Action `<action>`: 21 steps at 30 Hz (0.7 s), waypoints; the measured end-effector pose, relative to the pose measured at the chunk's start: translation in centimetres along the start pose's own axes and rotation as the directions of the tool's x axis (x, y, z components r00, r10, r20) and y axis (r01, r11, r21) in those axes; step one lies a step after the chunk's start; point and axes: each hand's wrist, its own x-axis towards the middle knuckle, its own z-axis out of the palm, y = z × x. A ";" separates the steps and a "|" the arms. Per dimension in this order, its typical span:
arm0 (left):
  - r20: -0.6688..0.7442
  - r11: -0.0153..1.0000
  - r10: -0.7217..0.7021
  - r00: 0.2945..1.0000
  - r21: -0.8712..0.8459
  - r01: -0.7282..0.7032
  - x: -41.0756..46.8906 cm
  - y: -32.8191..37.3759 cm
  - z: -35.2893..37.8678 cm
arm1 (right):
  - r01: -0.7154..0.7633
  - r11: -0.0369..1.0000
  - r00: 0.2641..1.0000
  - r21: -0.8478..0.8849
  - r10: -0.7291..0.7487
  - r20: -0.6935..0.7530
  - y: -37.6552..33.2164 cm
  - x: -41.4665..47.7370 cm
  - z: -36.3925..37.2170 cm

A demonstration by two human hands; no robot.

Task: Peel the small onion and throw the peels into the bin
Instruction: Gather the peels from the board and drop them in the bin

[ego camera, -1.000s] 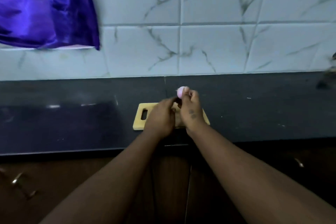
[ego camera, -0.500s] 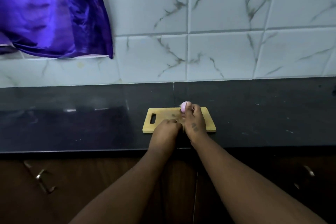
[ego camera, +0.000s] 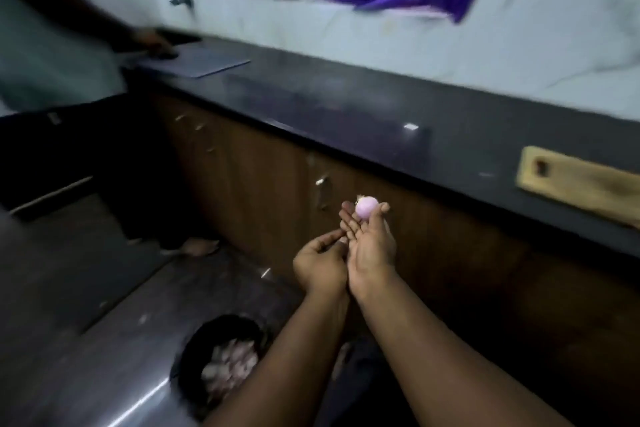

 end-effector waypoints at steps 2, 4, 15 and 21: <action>-0.154 0.997 -0.033 0.987 0.059 0.043 2.8 -0.8 -6.5 | -0.154 0.984 0.988 -0.085 0.155 0.003 7.4 -0.7 1.7; -0.260 0.991 -0.064 0.963 0.094 0.091 4.8 -1.9 -12.1 | -0.293 0.945 0.956 -0.146 0.294 -0.018 13.7 -1.2 2.8; -0.643 0.838 0.065 0.764 0.451 0.308 11.9 -2.3 -22.1 | -0.476 0.781 0.858 -0.404 0.512 -0.019 26.7 0.1 6.8; -0.647 0.720 0.218 0.731 0.612 0.327 12.8 -2.1 -19.7 | -0.445 0.812 0.883 -0.379 0.469 -0.031 25.2 1.6 6.7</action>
